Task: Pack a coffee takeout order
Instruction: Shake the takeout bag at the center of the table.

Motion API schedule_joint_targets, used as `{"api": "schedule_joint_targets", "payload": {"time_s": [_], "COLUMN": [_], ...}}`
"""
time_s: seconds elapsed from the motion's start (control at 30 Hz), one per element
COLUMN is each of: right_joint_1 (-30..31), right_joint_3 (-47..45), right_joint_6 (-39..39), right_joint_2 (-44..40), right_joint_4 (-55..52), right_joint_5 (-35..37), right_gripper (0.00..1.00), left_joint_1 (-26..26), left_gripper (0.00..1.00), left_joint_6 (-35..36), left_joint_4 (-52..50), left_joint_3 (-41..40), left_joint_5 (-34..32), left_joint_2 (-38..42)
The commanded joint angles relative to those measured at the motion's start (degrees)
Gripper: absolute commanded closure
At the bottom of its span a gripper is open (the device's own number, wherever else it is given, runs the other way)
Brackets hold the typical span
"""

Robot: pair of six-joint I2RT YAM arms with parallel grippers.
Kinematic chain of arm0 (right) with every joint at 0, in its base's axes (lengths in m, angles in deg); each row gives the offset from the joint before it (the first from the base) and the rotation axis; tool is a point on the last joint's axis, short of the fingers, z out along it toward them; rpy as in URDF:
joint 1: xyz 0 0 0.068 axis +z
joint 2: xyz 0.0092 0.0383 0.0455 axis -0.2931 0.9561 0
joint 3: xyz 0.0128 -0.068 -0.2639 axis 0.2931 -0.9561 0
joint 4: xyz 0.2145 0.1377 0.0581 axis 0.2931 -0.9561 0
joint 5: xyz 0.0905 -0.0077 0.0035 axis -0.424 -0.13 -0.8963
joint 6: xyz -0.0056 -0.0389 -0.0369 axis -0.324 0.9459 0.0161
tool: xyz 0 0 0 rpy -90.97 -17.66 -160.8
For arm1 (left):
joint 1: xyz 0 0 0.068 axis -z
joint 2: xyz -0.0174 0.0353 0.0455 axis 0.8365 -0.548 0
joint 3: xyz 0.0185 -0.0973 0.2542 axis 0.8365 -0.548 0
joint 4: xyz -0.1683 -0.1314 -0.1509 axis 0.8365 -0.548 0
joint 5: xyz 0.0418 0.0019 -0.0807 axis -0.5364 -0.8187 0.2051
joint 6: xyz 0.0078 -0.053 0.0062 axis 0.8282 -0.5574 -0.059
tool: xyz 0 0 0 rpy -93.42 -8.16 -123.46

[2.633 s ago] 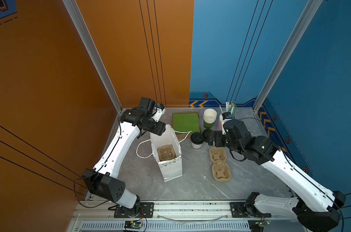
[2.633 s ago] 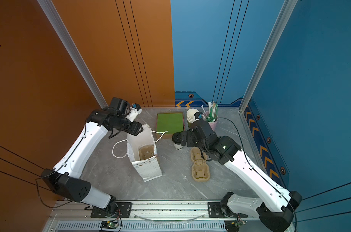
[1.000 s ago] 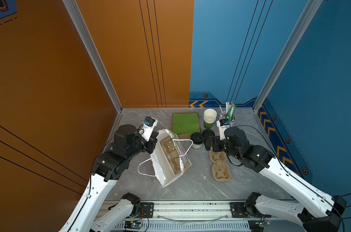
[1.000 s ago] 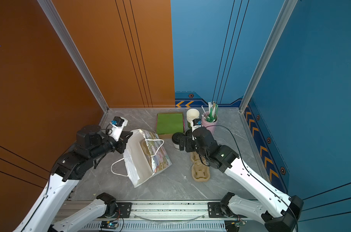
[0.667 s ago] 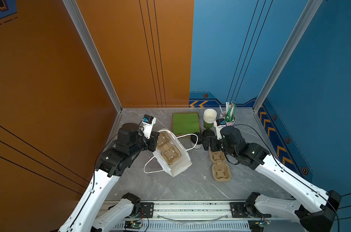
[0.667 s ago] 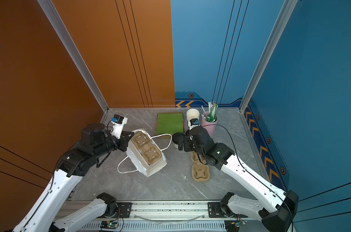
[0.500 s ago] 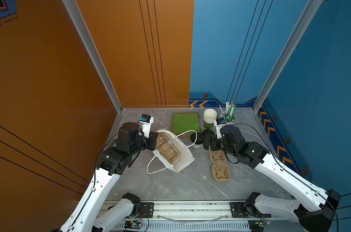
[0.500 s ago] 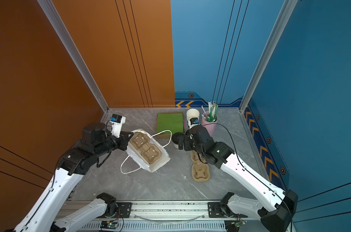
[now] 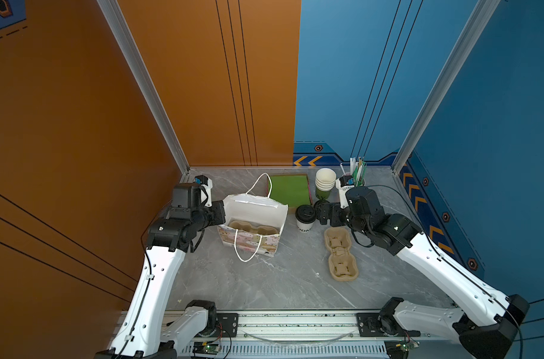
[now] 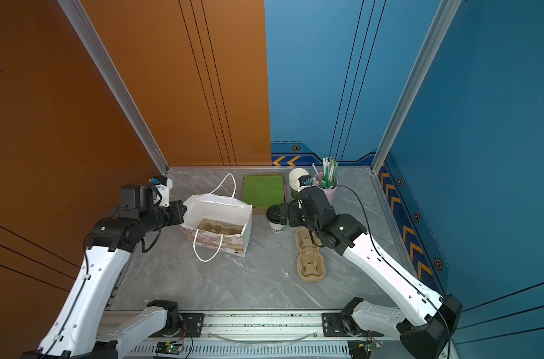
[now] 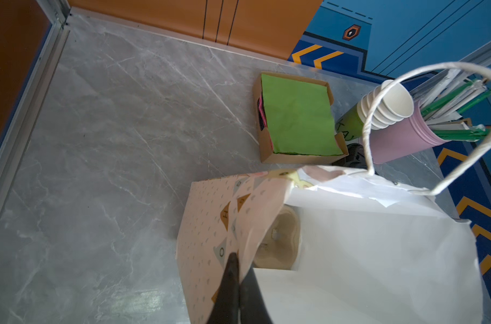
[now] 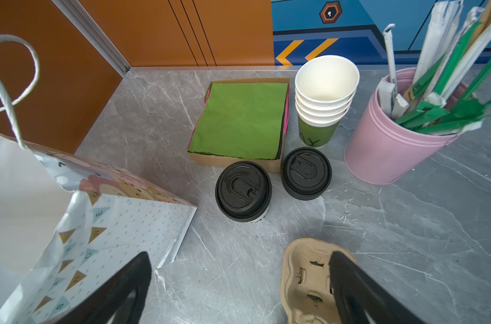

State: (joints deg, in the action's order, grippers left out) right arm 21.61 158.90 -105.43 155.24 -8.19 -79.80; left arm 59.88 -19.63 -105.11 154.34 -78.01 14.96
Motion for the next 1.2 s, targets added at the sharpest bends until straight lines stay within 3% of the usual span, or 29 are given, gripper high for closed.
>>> {"api": "schedule_joint_targets", "payload": {"time_s": [0.0,0.13,0.3,0.43,0.6,0.8,1.1,1.17], "right_joint_1": [-0.16,-0.15,-0.16,-0.16,-0.16,-0.16,-0.07,-0.06], "right_joint_3": [1.70,2.09,3.47,4.05,4.65,6.74,10.09,11.08], "right_joint_6": [1.02,0.98,1.22,1.74,2.32,3.63,6.21,6.57], "right_joint_2": [0.84,1.88,3.57,4.43,5.28,7.94,13.06,14.51], "right_joint_4": [-1.97,-2.22,-3.36,-4.31,-5.61,-8.90,-13.58,-14.29], "right_joint_5": [0.15,-0.51,-0.67,-0.42,-0.15,0.87,1.10,1.25], "right_gripper": [0.00,0.00,0.00,0.00,0.00,0.00,0.00,0.00], "left_joint_1": [-2.78,-4.50,-6.19,-8.58,-9.23,-9.18,-8.31,-7.62], "left_gripper": [1.00,0.96,0.73,0.61,0.57,0.64,0.97,1.00], "left_joint_6": [0.11,1.14,2.87,4.99,7.20,7.42,7.16,6.98], "left_joint_4": [-2.69,-3.05,-3.79,-5.94,-8.74,-8.83,-8.82,-8.86], "left_joint_3": [-0.23,-1.23,-0.52,1.62,4.41,4.39,3.91,3.91], "left_joint_5": [4.77,6.15,5.99,5.64,3.50,6.30,8.63,8.97], "left_joint_2": [-0.36,-0.89,-2.25,-4.17,-5.59,-7.34,-9.16,-9.04]}}
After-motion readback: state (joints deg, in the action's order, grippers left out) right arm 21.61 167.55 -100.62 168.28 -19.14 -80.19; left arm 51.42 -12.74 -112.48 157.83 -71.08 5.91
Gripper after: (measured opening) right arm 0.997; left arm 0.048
